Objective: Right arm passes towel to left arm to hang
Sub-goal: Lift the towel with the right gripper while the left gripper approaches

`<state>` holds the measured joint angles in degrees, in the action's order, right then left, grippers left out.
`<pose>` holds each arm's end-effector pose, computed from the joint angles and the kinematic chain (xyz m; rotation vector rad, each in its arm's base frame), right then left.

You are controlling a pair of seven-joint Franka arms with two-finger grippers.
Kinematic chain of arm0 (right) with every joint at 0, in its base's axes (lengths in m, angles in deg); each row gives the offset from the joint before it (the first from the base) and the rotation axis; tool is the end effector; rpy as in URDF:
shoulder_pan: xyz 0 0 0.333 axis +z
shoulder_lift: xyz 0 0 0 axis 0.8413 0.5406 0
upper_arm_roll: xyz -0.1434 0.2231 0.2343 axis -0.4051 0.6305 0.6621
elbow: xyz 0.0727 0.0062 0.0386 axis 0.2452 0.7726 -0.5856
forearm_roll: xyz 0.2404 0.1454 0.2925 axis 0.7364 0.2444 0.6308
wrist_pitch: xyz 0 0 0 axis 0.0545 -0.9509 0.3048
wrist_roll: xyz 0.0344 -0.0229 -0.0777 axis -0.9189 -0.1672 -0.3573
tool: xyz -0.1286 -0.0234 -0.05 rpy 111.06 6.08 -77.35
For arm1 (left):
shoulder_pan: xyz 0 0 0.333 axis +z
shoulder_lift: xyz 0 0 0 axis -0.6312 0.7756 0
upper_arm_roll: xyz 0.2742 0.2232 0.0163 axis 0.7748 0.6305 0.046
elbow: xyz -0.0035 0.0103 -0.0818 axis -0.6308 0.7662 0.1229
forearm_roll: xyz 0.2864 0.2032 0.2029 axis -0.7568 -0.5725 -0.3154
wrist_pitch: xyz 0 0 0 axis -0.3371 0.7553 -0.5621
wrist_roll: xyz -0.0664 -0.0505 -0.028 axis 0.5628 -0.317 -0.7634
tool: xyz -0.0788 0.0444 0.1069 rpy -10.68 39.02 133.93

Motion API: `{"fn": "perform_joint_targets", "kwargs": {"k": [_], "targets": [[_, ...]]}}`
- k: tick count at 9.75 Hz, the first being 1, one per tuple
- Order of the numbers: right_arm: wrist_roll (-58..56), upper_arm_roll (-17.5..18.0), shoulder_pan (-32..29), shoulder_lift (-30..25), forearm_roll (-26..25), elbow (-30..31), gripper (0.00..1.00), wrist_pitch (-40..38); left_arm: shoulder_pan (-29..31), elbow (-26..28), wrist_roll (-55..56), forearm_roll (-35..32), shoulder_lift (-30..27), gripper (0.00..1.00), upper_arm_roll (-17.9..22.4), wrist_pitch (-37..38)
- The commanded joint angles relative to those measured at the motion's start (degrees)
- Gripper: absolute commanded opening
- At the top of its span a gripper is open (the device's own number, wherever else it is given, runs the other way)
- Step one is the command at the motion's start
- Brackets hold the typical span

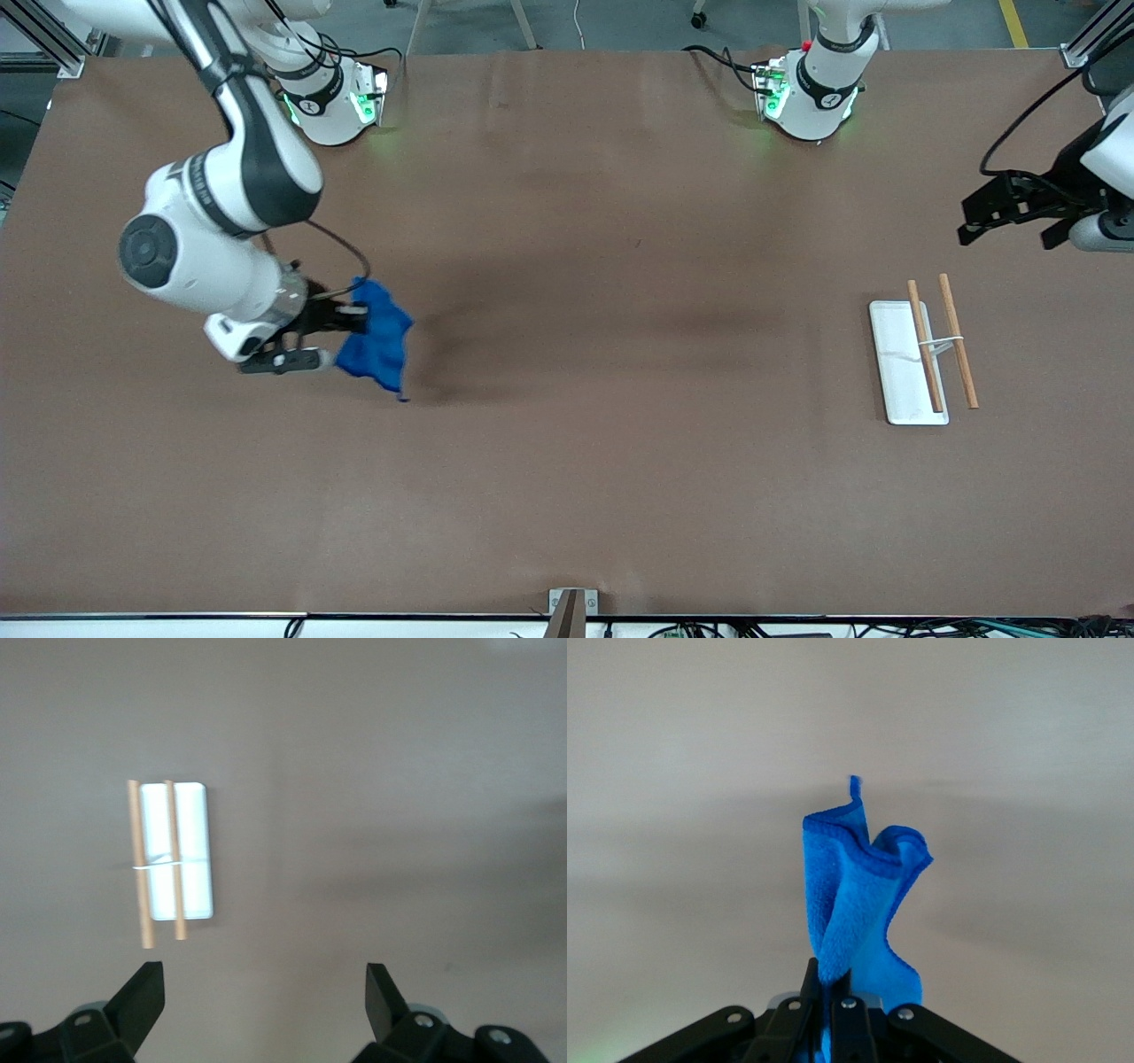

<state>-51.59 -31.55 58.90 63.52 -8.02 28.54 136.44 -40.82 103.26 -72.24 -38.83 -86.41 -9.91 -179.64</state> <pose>0.5993 0.2482 0.4167 -2.7887 0.0048 0.1530 0.5718 -0.0570 0.6424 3.0521 -0.0924 0.0335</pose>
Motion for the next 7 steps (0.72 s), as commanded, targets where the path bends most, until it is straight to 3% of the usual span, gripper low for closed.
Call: {"fn": "perform_joint_targets", "kwargs": {"k": [1,4,6,7], "targets": [[1.21,4.14,1.08,-0.30,11.36,-3.26,0.01,0.25,0.10,2.96,-1.04,2.96,0.28,1.00,-1.37,0.64],[3.92,4.41,9.94,0.05,27.10,-3.53,0.01,10.40,0.36,8.40,-6.64,15.51,0.46,1.00,-1.47,2.49],[4.11,4.59,18.11,2.94,39.83,-4.14,0.01,25.14,0.71,13.75,-11.74,26.47,0.54,1.00,-1.29,1.70],[4.11,4.59,21.02,4.52,45.02,-6.41,0.01,28.26,1.93,17.43,-16.73,34.53,0.63,1.00,-1.03,1.79]]}}
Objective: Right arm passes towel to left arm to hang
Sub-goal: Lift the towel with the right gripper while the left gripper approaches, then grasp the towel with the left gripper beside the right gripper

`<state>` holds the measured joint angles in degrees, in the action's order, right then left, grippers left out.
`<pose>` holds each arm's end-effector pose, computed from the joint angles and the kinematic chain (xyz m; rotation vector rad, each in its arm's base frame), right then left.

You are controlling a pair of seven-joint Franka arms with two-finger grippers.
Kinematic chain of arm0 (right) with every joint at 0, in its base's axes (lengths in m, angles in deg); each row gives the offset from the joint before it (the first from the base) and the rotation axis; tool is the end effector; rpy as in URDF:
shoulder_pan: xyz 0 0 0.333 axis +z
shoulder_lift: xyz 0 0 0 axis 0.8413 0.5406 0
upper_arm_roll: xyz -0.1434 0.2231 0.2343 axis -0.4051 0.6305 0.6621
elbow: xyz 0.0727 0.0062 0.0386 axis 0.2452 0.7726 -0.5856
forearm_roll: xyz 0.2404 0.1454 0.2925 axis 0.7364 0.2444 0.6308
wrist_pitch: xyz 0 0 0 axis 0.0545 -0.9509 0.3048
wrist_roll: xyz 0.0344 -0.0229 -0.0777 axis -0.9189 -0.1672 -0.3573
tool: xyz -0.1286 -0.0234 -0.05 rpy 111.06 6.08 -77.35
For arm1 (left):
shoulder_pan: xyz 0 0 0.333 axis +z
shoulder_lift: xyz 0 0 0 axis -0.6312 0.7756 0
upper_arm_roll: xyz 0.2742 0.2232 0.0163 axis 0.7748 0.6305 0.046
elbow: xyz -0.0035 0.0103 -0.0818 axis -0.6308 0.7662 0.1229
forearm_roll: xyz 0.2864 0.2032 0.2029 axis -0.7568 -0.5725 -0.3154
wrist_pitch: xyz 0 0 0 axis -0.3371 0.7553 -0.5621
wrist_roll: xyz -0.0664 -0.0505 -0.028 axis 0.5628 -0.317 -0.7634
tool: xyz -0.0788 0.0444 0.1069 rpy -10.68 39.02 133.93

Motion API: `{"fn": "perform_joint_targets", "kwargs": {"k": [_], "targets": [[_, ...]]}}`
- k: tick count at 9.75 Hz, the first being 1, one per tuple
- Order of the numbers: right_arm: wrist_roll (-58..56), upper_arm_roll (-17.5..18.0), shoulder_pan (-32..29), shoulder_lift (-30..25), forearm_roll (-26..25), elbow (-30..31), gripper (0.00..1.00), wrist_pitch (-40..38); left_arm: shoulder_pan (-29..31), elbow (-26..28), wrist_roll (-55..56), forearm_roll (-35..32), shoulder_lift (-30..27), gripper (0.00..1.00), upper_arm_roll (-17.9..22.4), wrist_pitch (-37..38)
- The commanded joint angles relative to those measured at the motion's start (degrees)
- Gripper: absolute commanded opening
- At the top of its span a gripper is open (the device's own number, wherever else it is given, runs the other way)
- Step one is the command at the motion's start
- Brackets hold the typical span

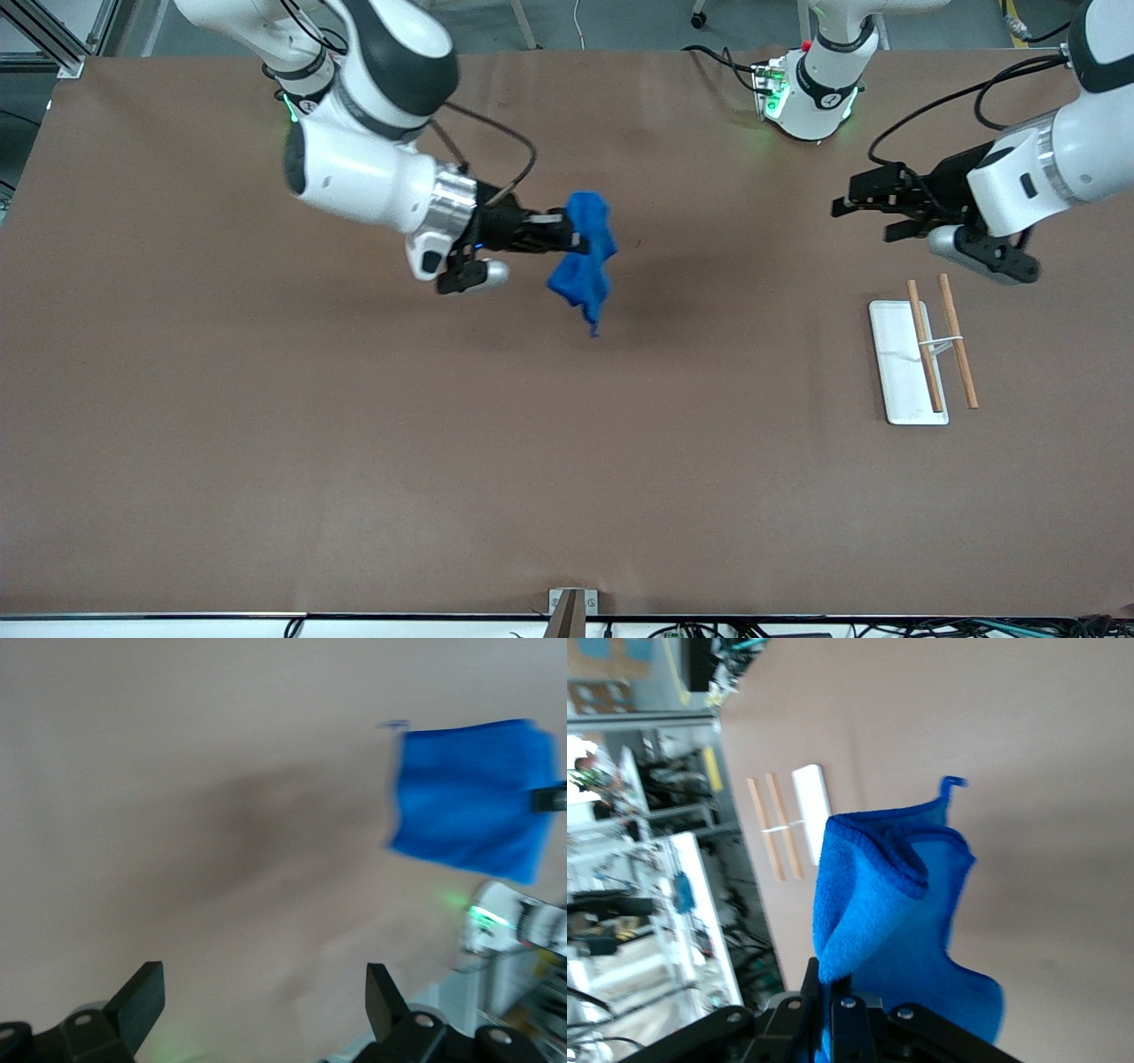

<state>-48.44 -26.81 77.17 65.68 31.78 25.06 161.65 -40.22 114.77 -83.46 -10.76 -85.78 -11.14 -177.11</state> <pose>0.5223 0.4893 0.4830 -2.1535 0.2629 0.1211 0.5465 -0.1275 0.5601 2.5264 -0.2863 -0.2604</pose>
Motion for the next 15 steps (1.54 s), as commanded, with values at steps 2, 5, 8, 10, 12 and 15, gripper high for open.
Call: {"fn": "perform_joint_targets", "kwargs": {"k": [2,5,8,10,12,15], "targets": [[0.96,-0.15,5.41,4.65,17.52,-8.12,0.01,3.17,2.13,12.26,-13.08,15.39,0.26,1.00,1.42,-0.74],[0.79,0.64,6.73,4.75,32.66,-11.11,0.02,3.17,2.04,17.63,-21.35,26.55,4.47,1.00,3.80,1.44],[0.88,0.82,7.70,4.75,38.38,-13.23,0.01,3.17,2.04,22.03,-29.69,38.75,8.15,0.92,4.69,6.17],[0.87,0.73,8.05,4.75,39.73,-14.46,0.01,3.26,1.96,25.09,-29.89,47.19,7.74,0.90,4.69,7.16],[0.79,0.73,8.84,4.84,39.81,-14.46,0.01,3.34,2.04,30.01,-30.16,56.32,6.69,0.86,4.77,10.93],[0.87,0.73,10.07,5.89,39.81,-14.90,0.01,5.18,1.52,35.30,-33.66,63.22,4.22,0.80,4.42,11.30]]}}
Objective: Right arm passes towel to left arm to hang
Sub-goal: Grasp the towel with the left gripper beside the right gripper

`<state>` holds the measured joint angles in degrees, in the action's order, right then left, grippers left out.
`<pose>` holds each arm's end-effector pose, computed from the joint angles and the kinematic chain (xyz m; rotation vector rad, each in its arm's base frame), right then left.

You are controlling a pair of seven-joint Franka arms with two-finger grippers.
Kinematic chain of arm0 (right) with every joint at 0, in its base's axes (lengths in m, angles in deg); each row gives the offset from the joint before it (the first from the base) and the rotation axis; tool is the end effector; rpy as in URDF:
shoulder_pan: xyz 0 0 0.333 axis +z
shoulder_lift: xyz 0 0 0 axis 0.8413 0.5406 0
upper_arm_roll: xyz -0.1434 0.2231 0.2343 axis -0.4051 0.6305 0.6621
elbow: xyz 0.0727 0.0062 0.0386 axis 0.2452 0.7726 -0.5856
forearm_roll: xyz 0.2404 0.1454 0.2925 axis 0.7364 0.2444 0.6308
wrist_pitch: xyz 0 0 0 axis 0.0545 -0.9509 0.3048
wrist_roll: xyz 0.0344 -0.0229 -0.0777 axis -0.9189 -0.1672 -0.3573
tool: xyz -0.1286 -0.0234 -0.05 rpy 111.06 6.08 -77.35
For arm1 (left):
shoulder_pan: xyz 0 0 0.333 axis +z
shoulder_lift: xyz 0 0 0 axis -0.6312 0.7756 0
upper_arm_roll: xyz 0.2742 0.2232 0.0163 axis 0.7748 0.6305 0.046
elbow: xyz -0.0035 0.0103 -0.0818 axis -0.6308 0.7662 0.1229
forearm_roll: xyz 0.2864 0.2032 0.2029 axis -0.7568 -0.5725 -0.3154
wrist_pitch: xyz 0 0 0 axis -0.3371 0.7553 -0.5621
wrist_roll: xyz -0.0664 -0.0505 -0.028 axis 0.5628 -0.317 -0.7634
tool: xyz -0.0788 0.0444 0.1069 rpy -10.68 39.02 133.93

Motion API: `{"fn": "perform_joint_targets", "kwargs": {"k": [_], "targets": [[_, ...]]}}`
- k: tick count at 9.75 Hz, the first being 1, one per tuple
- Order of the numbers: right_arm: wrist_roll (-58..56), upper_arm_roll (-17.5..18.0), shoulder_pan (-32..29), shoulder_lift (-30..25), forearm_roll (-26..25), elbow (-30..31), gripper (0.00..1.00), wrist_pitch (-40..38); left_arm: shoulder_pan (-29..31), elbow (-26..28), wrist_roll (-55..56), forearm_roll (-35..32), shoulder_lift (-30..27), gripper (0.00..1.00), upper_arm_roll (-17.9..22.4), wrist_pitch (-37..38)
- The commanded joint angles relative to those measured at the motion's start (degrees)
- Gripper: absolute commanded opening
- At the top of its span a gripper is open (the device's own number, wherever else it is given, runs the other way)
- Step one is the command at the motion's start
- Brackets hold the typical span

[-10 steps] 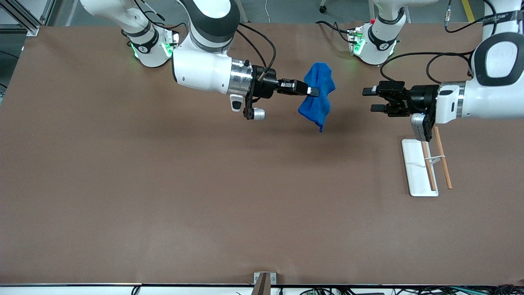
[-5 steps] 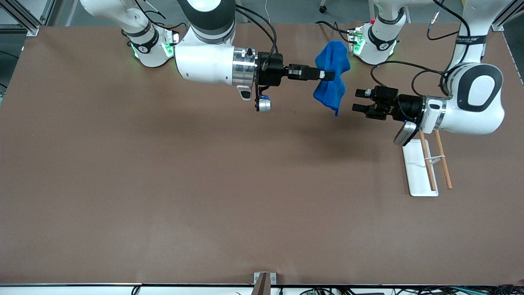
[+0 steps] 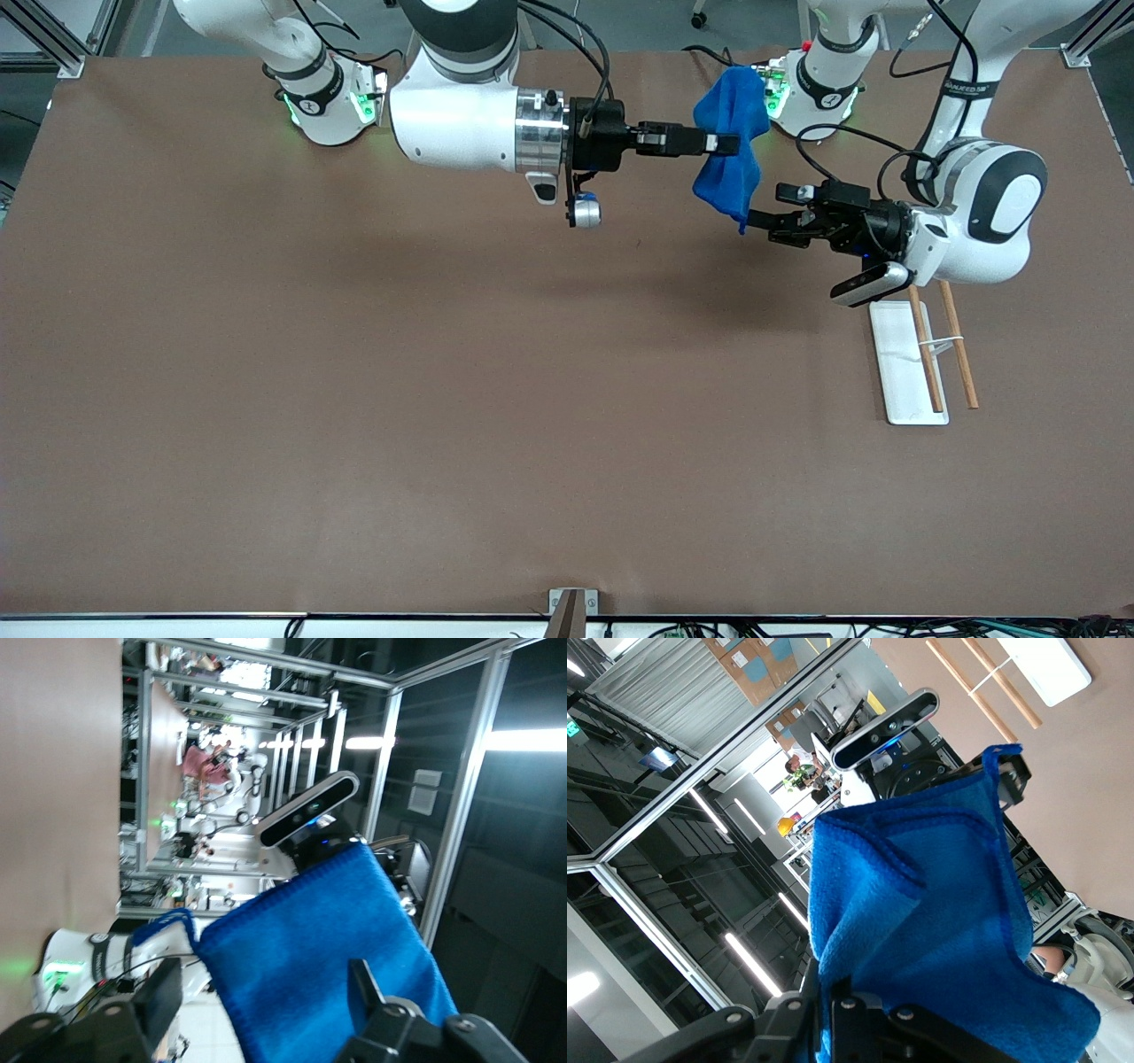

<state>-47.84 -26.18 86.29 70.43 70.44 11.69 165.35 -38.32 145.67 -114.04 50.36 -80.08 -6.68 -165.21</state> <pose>0.4876 0.5866 0.5623 -1.5662 0.5751 0.4804 0.5030 -0.1467 0.4101 1.3397 -0.0101 -0.1619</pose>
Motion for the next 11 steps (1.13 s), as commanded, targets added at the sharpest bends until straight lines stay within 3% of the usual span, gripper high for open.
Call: {"fn": "perform_joint_targets", "kwargs": {"k": [1,3,5,11], "targets": [[0.28,0.10,1.13,1.75,1.16,-1.97,0.01,1.75,-0.29,5.81,-4.67,2.12,-2.09,0.79,-0.12,-0.35],[0.28,0.10,1.75,2.54,1.07,-3.02,0.01,3.06,-0.46,8.44,-9.31,2.73,-2.62,0.74,-1.00,0.53],[0.19,0.09,2.10,2.63,1.07,-3.20,0.01,3.16,-0.46,9.95,-9.69,5.89,-3.42,0.73,-2.58,0.54],[-0.16,0.01,2.45,2.63,0.98,-3.20,0.01,4.65,0.94,11.44,-12.94,6.07,-2.01,0.73,-2.23,2.73]]}}
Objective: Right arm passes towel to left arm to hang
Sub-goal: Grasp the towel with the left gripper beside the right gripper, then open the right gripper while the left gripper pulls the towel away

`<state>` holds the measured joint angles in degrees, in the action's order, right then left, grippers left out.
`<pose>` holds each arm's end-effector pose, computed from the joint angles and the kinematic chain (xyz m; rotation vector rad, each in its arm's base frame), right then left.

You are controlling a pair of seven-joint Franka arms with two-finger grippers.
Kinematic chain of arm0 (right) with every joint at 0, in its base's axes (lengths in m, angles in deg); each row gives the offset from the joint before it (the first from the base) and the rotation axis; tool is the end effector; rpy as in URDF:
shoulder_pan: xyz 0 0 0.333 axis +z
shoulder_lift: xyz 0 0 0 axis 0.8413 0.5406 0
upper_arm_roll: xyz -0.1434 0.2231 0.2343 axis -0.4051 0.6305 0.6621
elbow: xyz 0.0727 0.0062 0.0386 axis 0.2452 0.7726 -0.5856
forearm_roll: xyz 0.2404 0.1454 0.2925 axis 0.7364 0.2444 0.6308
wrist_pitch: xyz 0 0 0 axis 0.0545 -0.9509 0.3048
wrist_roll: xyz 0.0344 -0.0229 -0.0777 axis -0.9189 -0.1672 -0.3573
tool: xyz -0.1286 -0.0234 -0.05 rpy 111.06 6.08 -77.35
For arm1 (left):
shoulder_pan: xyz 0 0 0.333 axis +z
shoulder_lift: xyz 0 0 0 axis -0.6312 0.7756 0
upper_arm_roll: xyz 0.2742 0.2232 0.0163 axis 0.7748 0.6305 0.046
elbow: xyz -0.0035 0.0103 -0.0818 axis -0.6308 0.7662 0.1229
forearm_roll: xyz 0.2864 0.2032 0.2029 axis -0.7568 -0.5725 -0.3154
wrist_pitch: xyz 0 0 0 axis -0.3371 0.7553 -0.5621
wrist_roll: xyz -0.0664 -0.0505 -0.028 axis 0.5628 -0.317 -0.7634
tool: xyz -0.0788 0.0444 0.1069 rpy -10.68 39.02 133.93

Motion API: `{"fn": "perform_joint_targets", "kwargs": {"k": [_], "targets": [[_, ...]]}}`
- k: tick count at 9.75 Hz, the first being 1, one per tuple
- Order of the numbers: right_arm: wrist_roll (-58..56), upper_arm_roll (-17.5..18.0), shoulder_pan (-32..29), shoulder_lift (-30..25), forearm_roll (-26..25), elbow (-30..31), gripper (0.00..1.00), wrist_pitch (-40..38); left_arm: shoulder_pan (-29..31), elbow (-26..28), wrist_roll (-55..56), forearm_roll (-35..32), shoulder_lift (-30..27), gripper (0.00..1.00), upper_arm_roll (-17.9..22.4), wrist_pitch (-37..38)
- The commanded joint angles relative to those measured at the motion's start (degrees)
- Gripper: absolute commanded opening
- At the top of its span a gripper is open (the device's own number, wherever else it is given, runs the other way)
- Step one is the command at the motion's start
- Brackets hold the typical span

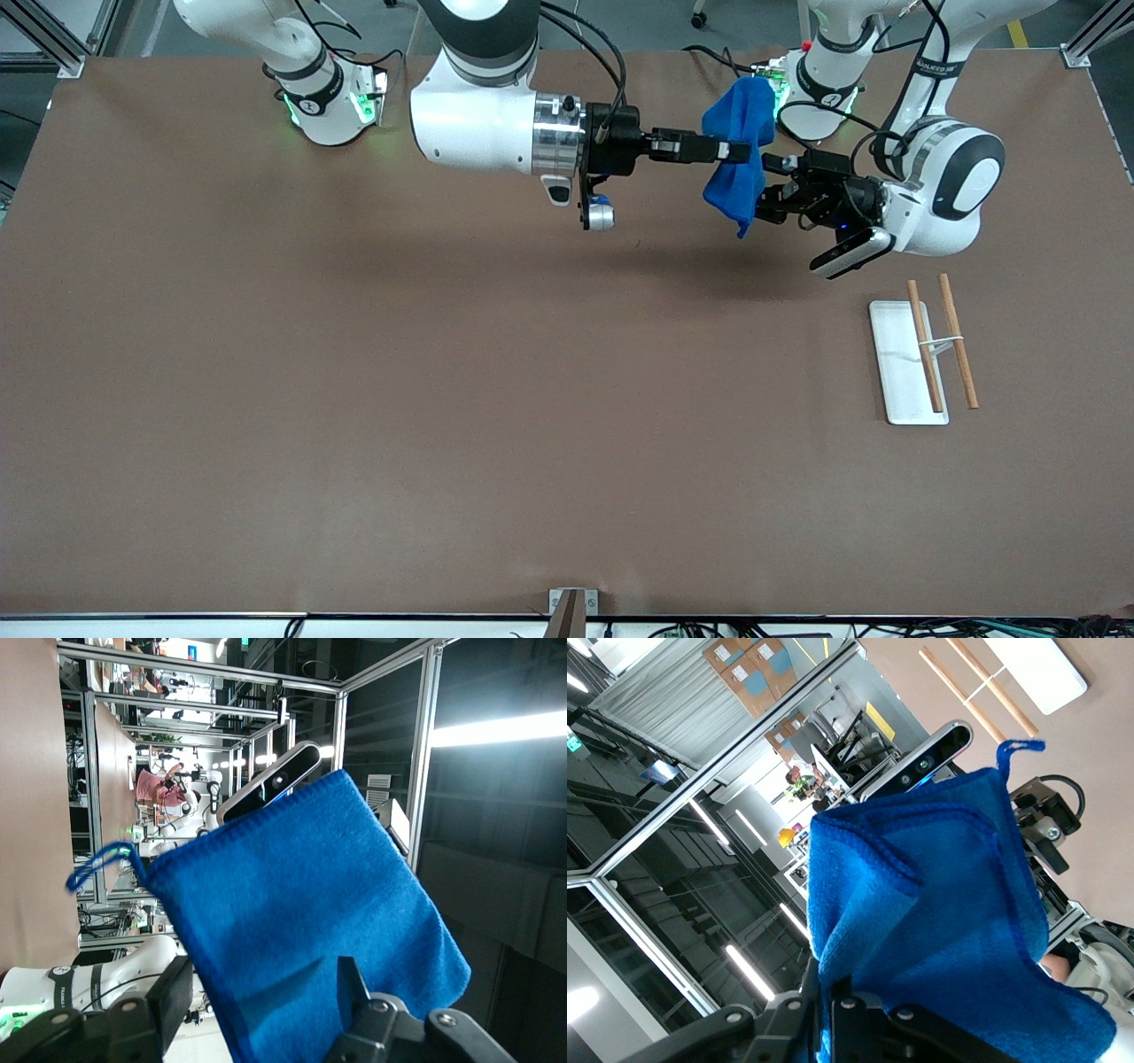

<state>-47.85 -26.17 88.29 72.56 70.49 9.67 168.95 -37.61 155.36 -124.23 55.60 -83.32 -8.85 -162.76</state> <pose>0.4861 0.6017 0.5524 -1.5675 0.6080 0.4621 0.4555 -0.1593 0.3911 1.2345 -0.0267 -0.0605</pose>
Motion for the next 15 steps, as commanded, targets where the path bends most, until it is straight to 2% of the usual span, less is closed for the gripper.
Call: {"fn": "perform_joint_targets", "kwargs": {"k": [1,3,6,7,8,9,10,12,13,14,15], "targets": [[-0.24,0.00,0.53,0.50,0.93,-1.18,0.01,1.05,0.84,1.93,-2.75,0.74,1.23,0.73,0.11,1.67],[-0.24,0.09,0.45,0.50,0.84,-1.18,0.01,0.97,1.99,1.93,-2.75,0.83,1.14,0.39,0.55,2.04],[-0.24,0.00,0.45,0.50,0.84,-1.18,0.01,1.05,1.99,1.75,-1.96,0.22,0.79,0.12,2.48,2.13],[-0.16,0.09,0.45,0.50,0.93,-1.18,0.10,0.97,1.99,1.58,-1.87,0.04,0.79,0.05,2.66,2.13],[-0.59,0.00,0.45,0.50,0.32,-1.18,0.26,0.97,1.90,1.32,-1.09,0.04,0.79,0.01,2.66,2.13],[-0.60,-0.09,0.45,0.41,-0.65,-0.74,0.72,1.31,1.90,0.97,0.57,-0.05,0.62,0.01,2.92,2.13],[-0.51,-0.17,-0.16,-0.28,-4.57,0.83,1.00,1.49,1.81,-0.26,2.59,-1.18,0.53,0.01,3.71,2.13],[-0.42,-0.44,-1.74,-0.29,-11.17,1.72,1.00,1.14,1.73,-4.37,4.89,-8.01,0.87,0.00,6.34,1.95],[-0.42,-0.44,-3.23,-0.29,-17.03,2.94,1.00,0.88,1.55,-6.66,8.03,-10.83,1.23,0.00,7.75,1.60],[-0.33,-0.44,-5.51,-0.46,-25.88,5.56,1.00,0.70,1.55,-9.21,9.80,-13.64,1.66,0.00,8.89,1.16],[-0.33,-0.52,-7.88,-0.90,-33.02,9.07,1.00,-0.17,1.38,-13.50,12.25,-20.11,2.28,0.00,10.04,0.90]]}}
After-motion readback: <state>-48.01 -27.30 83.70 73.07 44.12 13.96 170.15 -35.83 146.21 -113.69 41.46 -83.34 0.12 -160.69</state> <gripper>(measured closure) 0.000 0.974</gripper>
